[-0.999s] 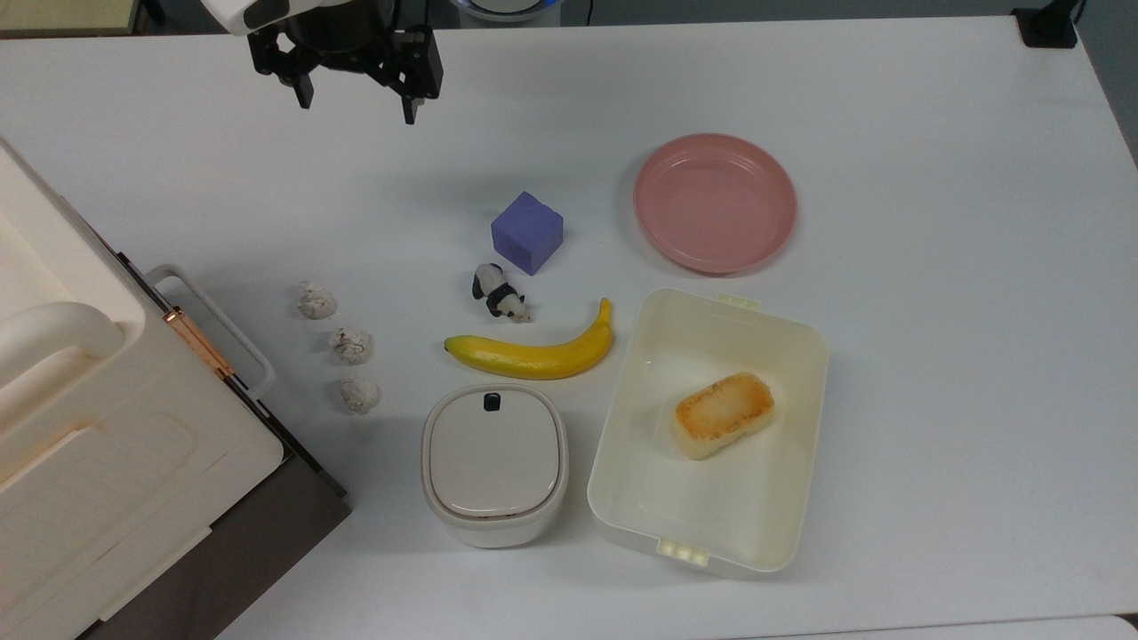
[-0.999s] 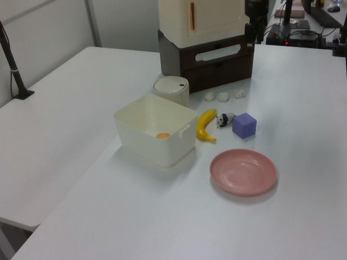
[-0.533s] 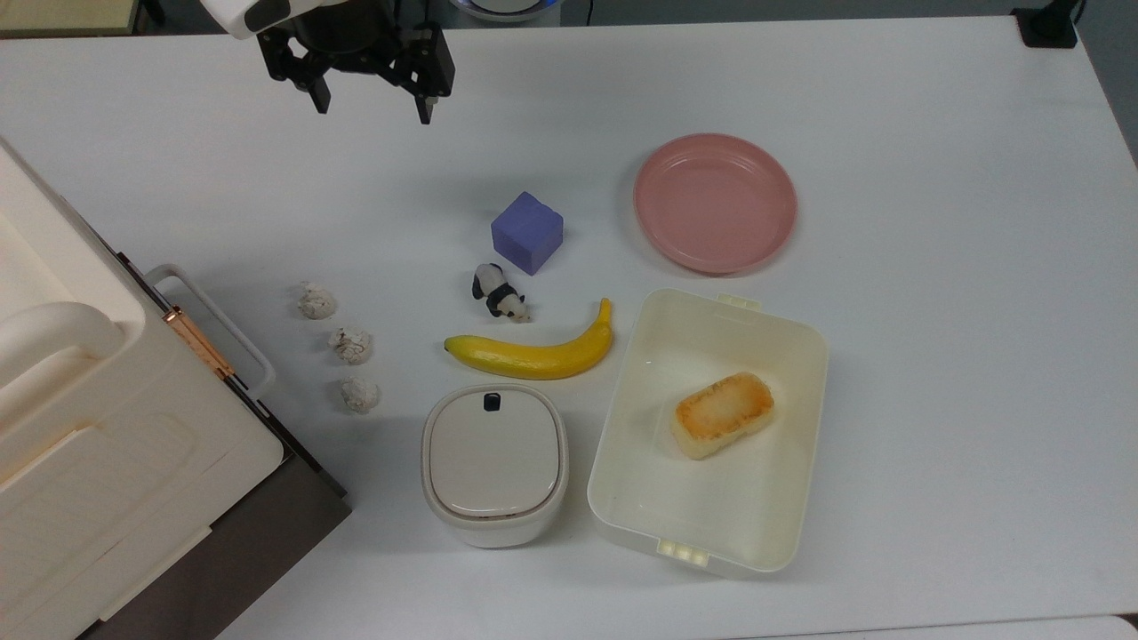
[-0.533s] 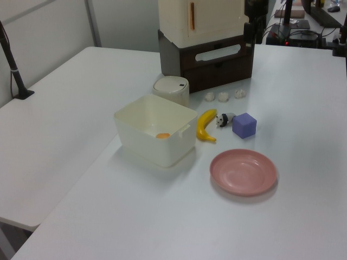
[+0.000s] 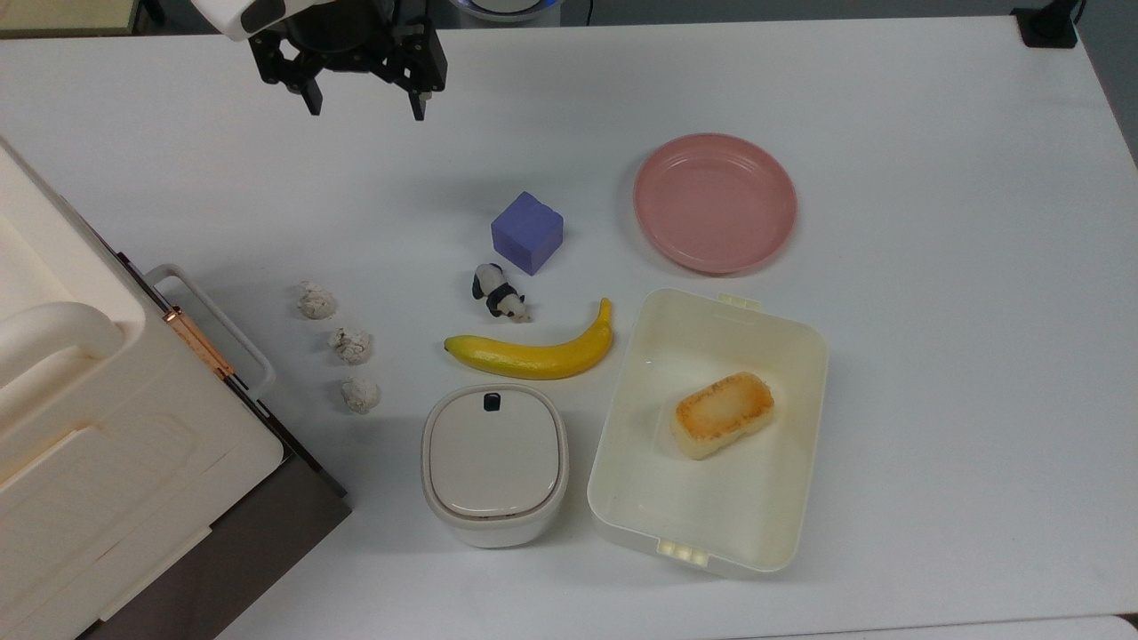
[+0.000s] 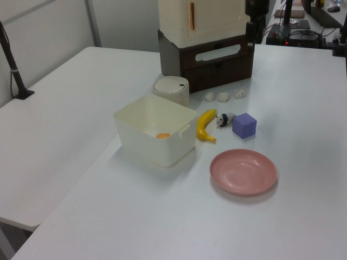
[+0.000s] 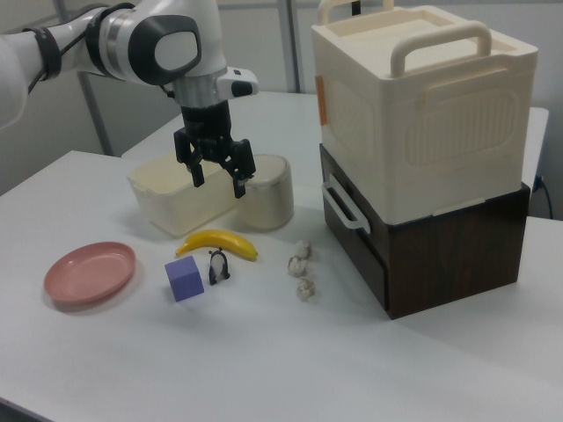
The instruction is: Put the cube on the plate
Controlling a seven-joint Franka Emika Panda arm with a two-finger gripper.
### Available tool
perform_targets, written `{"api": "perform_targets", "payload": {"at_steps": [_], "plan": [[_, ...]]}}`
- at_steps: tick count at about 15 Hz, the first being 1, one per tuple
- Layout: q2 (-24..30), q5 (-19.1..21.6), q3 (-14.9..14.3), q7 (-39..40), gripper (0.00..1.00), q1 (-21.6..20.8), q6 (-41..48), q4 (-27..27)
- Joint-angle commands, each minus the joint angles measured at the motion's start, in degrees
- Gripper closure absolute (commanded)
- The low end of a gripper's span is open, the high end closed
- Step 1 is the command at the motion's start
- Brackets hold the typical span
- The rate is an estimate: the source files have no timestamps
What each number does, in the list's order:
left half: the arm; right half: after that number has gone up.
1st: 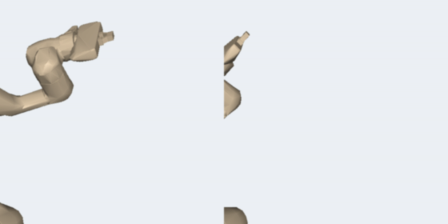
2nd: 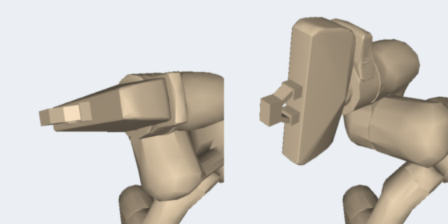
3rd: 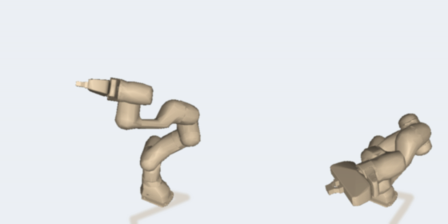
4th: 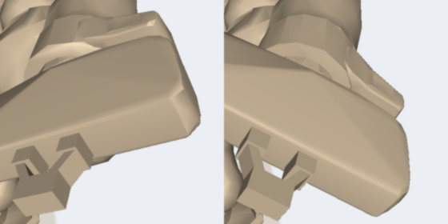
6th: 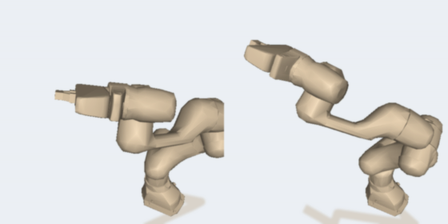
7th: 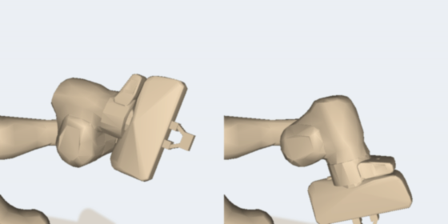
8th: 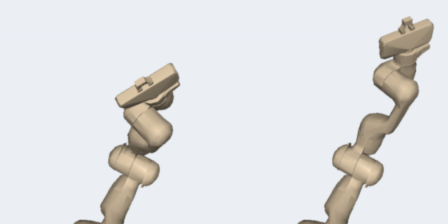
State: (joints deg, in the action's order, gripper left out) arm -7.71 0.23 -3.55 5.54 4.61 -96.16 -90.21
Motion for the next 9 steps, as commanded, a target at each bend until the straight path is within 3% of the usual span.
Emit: {"api": "perform_targets", "payload": {"at_steps": [1, 9], "plan": [[-1.07, 0.03, 0.21, -0.17, 0.0, -1.26, 1.33, 0.38], [-2.57, 0.64, 0.38, -2.64, 0.0, -3.2, 1.68, 0.03]]}}
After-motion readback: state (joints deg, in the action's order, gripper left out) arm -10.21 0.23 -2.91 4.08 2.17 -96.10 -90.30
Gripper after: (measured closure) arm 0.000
